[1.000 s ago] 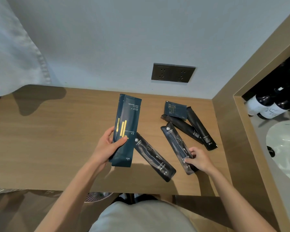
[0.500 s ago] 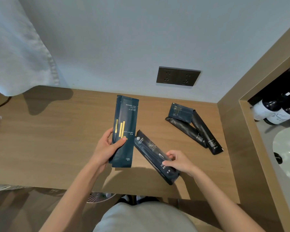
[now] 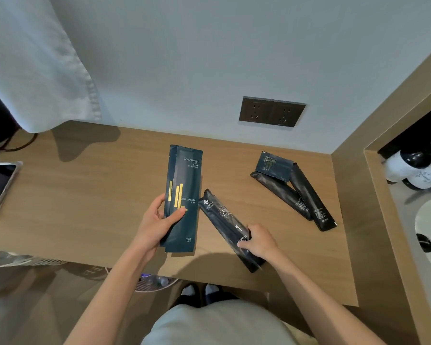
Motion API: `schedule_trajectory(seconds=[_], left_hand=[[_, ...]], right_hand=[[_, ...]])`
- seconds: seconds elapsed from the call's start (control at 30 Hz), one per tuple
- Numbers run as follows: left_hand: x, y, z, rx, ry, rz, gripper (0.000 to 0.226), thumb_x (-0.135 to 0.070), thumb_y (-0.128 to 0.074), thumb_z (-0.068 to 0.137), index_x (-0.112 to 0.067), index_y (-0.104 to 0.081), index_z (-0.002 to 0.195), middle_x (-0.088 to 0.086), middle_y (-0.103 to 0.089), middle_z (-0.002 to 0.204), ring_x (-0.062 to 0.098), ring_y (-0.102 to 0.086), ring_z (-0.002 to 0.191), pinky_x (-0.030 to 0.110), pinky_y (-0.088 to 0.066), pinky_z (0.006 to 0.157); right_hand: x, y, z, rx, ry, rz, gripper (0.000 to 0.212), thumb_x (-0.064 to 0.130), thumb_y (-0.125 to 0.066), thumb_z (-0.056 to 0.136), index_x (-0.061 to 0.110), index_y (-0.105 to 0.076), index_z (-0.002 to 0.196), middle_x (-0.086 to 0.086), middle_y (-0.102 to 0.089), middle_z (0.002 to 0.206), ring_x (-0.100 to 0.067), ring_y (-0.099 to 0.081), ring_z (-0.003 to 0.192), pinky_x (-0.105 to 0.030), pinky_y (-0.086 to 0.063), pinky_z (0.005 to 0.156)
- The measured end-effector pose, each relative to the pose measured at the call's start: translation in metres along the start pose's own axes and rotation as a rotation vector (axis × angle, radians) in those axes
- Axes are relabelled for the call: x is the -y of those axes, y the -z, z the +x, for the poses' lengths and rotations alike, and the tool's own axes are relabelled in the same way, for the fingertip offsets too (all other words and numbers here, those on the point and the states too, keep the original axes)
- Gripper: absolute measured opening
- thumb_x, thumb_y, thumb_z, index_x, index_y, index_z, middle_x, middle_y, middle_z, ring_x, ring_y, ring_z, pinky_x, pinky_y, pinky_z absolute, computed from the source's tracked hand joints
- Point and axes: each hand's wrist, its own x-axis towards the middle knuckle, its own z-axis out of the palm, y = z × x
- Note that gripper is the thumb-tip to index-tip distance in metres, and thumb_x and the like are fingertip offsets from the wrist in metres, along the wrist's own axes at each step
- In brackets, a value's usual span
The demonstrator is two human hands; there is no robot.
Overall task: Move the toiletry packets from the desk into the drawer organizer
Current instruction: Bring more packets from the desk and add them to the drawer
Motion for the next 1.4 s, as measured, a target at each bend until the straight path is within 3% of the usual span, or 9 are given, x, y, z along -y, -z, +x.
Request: schedule_trajectory(seconds=[0.1, 0.3, 0.47, 0.63, 1.03, 1.1, 1.23, 1.33, 1.4], left_hand=[[0.004, -0.004, -0.008, -0.017, -0.003, 0.001, 0.051, -0.017, -0.071, 0.081, -0.025, -0.050, 0.127, 0.005, -0.071, 0.108, 0.027, -0.068, 0.099, 0.046, -0.056, 0.083], [0.015, -0.010, -0.029, -0.064, -0.027, -0.032, 0.047, -0.014, -0.072, 0.080, -0.028, -0.054, 0.121, 0.005, -0.073, 0.105, 0.026, -0.070, 0.096, 0.045, -0.056, 0.083], [0.019, -0.009, -0.054, -0.072, -0.054, -0.039, 0.047, -0.015, -0.072, 0.080, -0.029, -0.054, 0.121, 0.006, -0.073, 0.104, 0.026, -0.070, 0.094, 0.044, -0.057, 0.080], [0.019, -0.009, -0.081, -0.042, -0.111, -0.045, 0.051, -0.014, -0.072, 0.080, -0.026, -0.052, 0.126, 0.003, -0.074, 0.104, 0.023, -0.070, 0.095, 0.042, -0.057, 0.079], [0.070, -0.014, -0.198, 0.217, -0.155, 0.044, 0.054, -0.017, -0.075, 0.077, -0.025, -0.053, 0.125, 0.004, -0.071, 0.112, 0.023, -0.068, 0.102, 0.048, -0.053, 0.090], [0.078, -0.025, -0.221, 0.267, -0.151, 0.056, 0.053, -0.017, -0.074, 0.078, -0.026, -0.052, 0.126, 0.004, -0.071, 0.111, 0.023, -0.068, 0.101, 0.047, -0.054, 0.089], [0.089, -0.056, -0.261, 0.358, -0.174, 0.120, 0.055, -0.017, -0.074, 0.079, -0.027, -0.052, 0.128, 0.001, -0.073, 0.106, 0.020, -0.069, 0.099, 0.044, -0.054, 0.089], [0.100, -0.088, -0.289, 0.428, -0.199, 0.163, 0.055, -0.018, -0.075, 0.078, -0.027, -0.052, 0.128, 0.002, -0.073, 0.107, 0.021, -0.069, 0.100, 0.046, -0.053, 0.091], [0.105, -0.108, -0.301, 0.468, -0.217, 0.183, 0.055, -0.019, -0.075, 0.078, -0.026, -0.053, 0.127, 0.001, -0.072, 0.109, 0.020, -0.069, 0.101, 0.044, -0.053, 0.091]], right_hand=[[-0.003, 0.002, 0.000, -0.004, 0.017, 0.068, 0.029, 0.028, -0.066, 0.082, 0.019, -0.045, 0.065, -0.005, -0.054, 0.079, -0.025, -0.056, 0.071, -0.031, -0.039, 0.058], [-0.011, 0.013, -0.014, -0.004, 0.075, 0.195, 0.024, 0.025, -0.060, 0.089, 0.001, -0.064, 0.091, -0.014, -0.069, 0.090, -0.030, -0.065, 0.087, -0.042, -0.050, 0.077], [-0.016, 0.032, -0.048, -0.076, 0.087, 0.486, 0.004, 0.024, -0.062, 0.090, 0.021, -0.062, 0.092, 0.000, -0.070, 0.093, -0.021, -0.067, 0.090, -0.039, -0.053, 0.082], [-0.019, 0.047, -0.104, -0.141, 0.144, 0.688, 0.012, 0.024, -0.061, 0.092, 0.020, -0.064, 0.102, 0.000, -0.074, 0.097, -0.017, -0.071, 0.090, -0.040, -0.057, 0.079], [-0.055, -0.016, -0.291, -0.390, 0.117, 0.927, 0.010, 0.015, -0.058, 0.093, 0.018, -0.065, 0.100, 0.001, -0.073, 0.090, -0.001, -0.068, 0.071, -0.015, -0.050, 0.057], [-0.070, -0.025, -0.321, -0.436, 0.093, 0.938, 0.011, 0.014, -0.058, 0.093, 0.017, -0.065, 0.102, -0.002, -0.072, 0.093, -0.001, -0.069, 0.072, -0.017, -0.051, 0.059], [-0.107, -0.036, -0.377, -0.537, 0.020, 0.921, 0.016, 0.025, -0.061, 0.091, 0.020, -0.065, 0.105, -0.001, -0.074, 0.094, -0.020, -0.071, 0.084, -0.040, -0.058, 0.067], [-0.143, -0.038, -0.417, -0.625, 0.013, 1.006, 0.015, 0.017, -0.060, 0.092, 0.013, -0.065, 0.106, -0.002, -0.073, 0.098, -0.013, -0.068, 0.084, -0.015, -0.053, 0.061], [-0.163, -0.036, -0.434, -0.662, 0.003, 1.014, 0.014, 0.017, -0.060, 0.092, 0.013, -0.065, 0.105, -0.006, -0.073, 0.101, -0.012, -0.067, 0.084, -0.018, -0.053, 0.066]])
